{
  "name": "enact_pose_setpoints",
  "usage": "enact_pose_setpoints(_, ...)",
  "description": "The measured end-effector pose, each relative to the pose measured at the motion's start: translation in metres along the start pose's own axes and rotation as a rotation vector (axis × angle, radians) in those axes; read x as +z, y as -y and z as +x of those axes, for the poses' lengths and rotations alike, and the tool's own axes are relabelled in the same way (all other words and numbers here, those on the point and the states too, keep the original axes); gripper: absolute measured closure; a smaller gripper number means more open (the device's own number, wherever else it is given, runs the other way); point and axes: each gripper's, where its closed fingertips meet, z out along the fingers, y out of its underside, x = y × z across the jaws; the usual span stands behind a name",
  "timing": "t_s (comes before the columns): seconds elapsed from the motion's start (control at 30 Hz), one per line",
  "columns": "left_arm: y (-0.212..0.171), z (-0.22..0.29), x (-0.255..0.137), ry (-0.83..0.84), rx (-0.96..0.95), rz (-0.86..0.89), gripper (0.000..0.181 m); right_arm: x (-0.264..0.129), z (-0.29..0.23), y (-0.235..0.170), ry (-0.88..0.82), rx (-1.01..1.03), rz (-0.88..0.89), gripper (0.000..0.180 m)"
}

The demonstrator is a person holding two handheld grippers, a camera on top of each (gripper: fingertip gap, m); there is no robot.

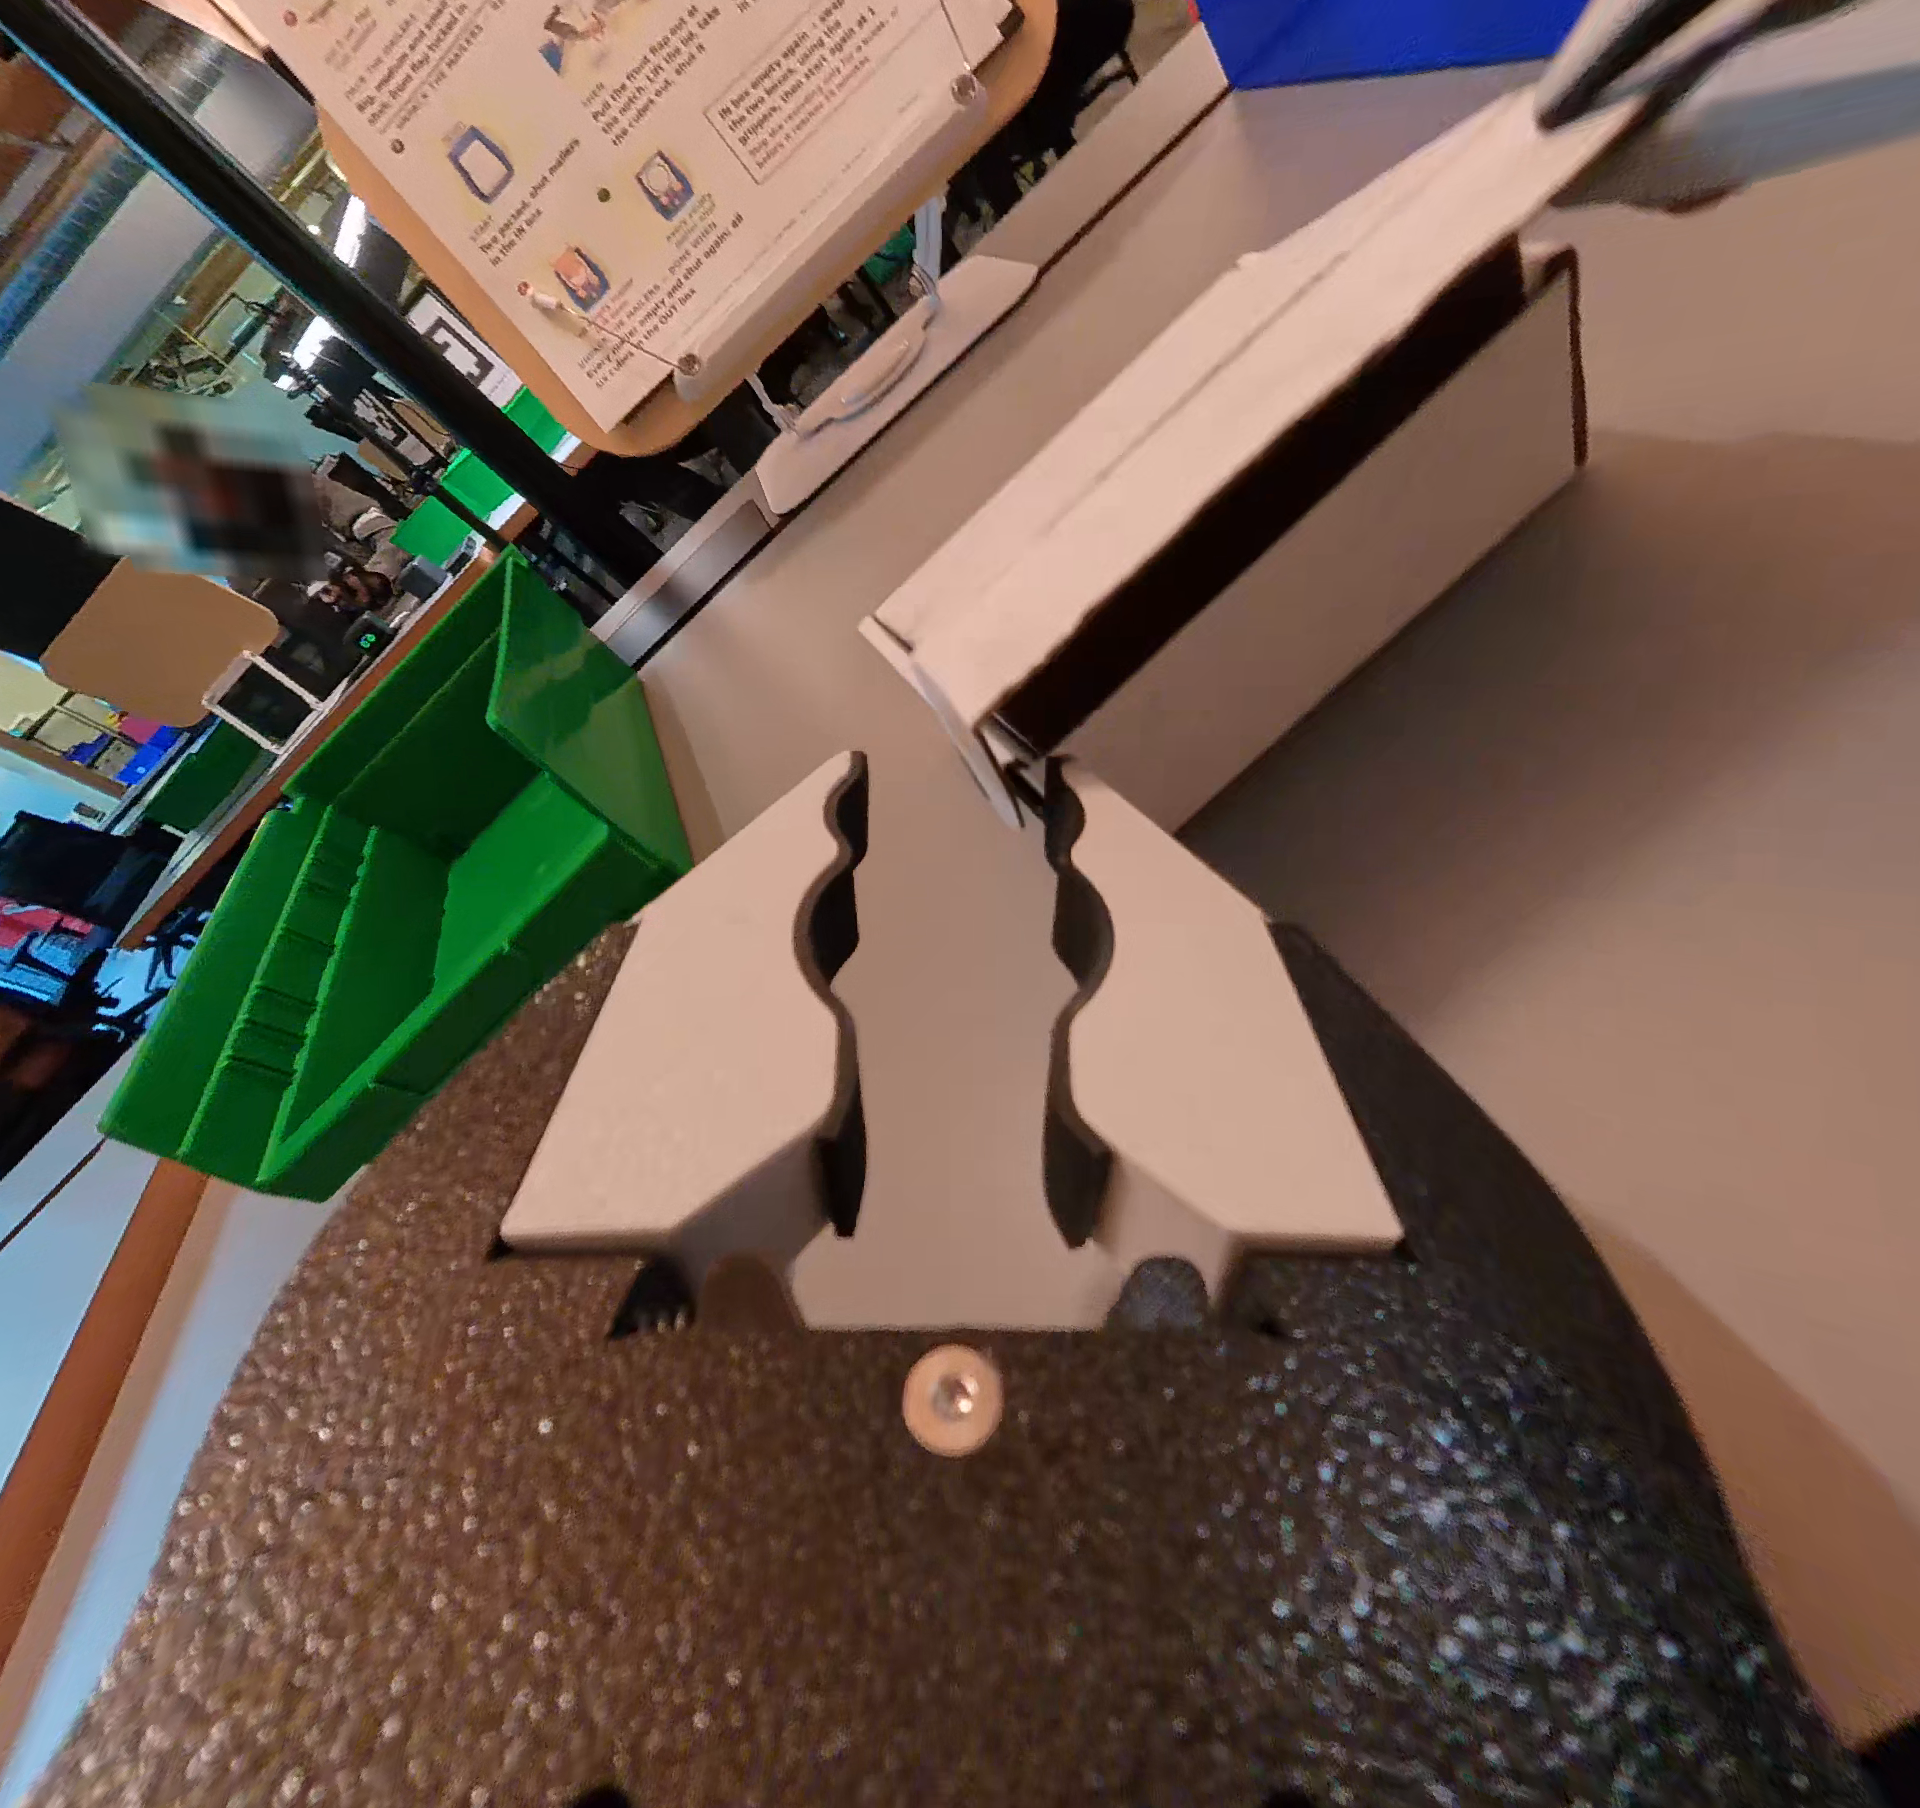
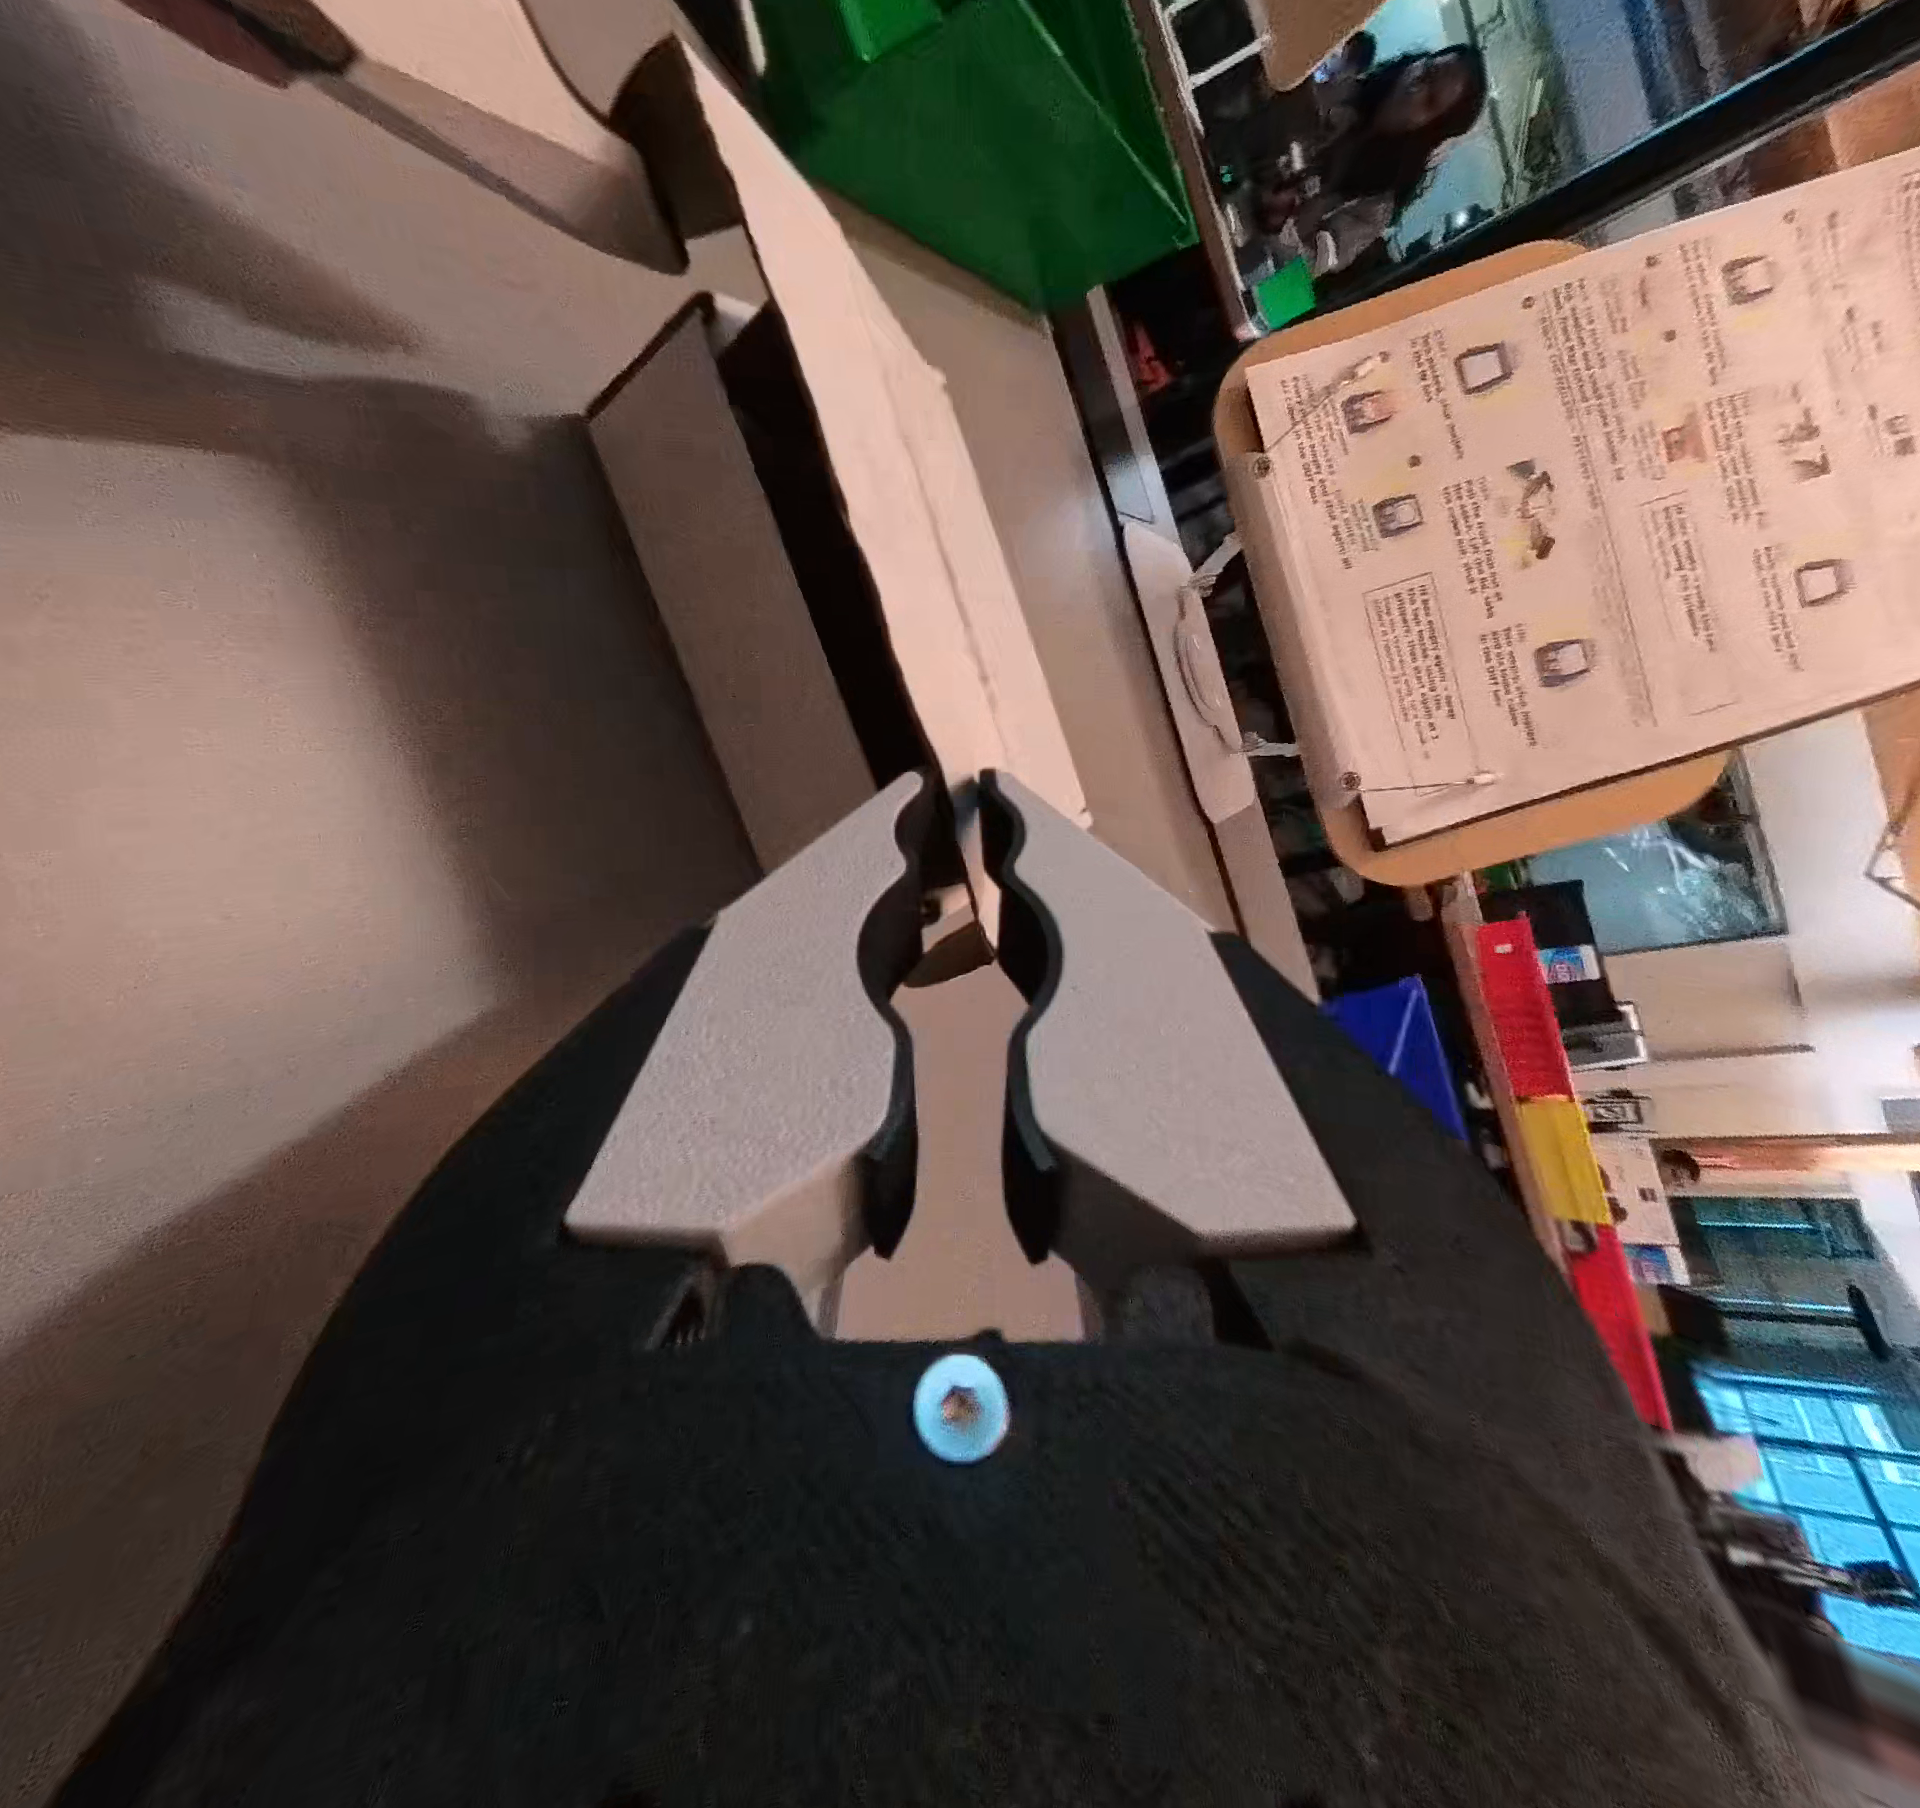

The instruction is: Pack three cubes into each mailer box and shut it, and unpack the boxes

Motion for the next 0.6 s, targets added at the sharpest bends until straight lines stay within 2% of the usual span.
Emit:
enact_pose_setpoints(0.07,-0.005,0.009,-0.001,-0.039,0.037,-0.017,0.155,0.000,-0.003,-0.002,0.027,0.018,0.015,0.174)
enact_pose_setpoints(0.13,-0.010,0.018,0.001,-0.065,0.068,-0.036,0.159,0.004,-0.017,-0.009,0.124,0.049,-0.004,0.173)
enact_pose_setpoints(0.2,-0.015,0.024,0.004,-0.074,0.094,-0.066,0.166,0.008,-0.020,-0.015,0.126,0.054,-0.008,0.173)
enact_pose_setpoints(0.33,-0.021,0.026,0.008,-0.063,0.055,-0.105,0.168,0.011,-0.024,-0.018,0.134,0.146,0.026,0.170)
enact_pose_setpoints(0.43,-0.024,0.023,0.009,-0.076,-0.044,-0.155,0.173,0.011,-0.020,-0.020,0.099,0.234,0.056,0.152)
enact_pose_setpoints(0.5,-0.027,0.021,0.010,-0.086,-0.099,-0.185,0.174,0.009,-0.004,-0.038,-0.042,0.304,-0.027,0.133)
enact_pose_setpoints(0.6,-0.029,0.021,0.012,-0.100,-0.158,-0.203,0.174,0.004,-0.010,-0.053,-0.051,0.430,-0.083,0.131)
